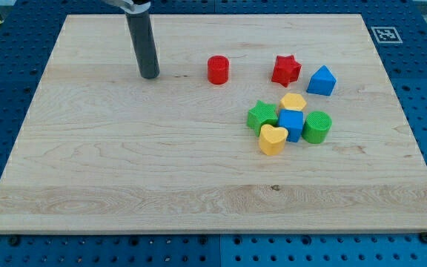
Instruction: Push the red circle diagonally to the red star
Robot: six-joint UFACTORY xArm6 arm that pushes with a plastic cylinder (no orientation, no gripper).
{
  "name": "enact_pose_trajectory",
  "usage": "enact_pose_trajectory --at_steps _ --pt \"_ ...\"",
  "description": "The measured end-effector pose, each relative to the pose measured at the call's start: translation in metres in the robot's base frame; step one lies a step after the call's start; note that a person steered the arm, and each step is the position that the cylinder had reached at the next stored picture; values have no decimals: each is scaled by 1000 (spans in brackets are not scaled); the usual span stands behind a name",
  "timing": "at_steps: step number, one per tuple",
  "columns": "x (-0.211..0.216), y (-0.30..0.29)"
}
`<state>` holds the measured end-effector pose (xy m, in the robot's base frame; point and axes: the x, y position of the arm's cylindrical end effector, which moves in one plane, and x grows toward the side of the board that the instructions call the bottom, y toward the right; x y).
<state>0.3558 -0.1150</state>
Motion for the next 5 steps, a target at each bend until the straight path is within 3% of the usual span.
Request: enact_pose_trajectory --at_steps 2,3,4,5 --pt "-32 46" --pt "-67 77" --pt "-66 117" --pt "-46 115"
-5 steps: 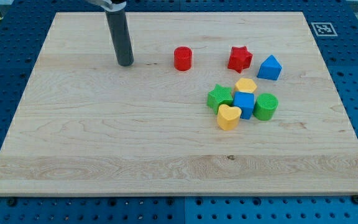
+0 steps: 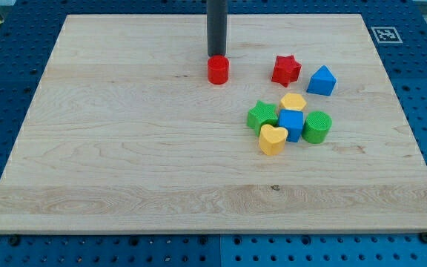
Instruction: Push the red circle diagonally to the red star
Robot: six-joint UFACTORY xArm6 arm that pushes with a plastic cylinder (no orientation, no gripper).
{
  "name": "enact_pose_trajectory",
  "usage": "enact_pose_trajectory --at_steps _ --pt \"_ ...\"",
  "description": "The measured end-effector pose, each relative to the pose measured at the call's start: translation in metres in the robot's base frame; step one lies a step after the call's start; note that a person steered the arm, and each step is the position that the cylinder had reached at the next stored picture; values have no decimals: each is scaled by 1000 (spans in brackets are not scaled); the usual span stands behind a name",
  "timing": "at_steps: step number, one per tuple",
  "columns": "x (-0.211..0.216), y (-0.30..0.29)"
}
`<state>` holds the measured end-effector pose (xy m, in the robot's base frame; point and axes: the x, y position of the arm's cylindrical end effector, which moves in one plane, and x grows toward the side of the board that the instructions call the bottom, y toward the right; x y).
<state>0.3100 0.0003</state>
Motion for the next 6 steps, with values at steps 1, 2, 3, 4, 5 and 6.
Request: enact_pose_trajectory --at_steps 1,2,3,4,5,6 --pt "1 -1" --pt "8 -19" --pt "17 -14" --pt "38 -4" --pt "43 -3" --pt "43 -19"
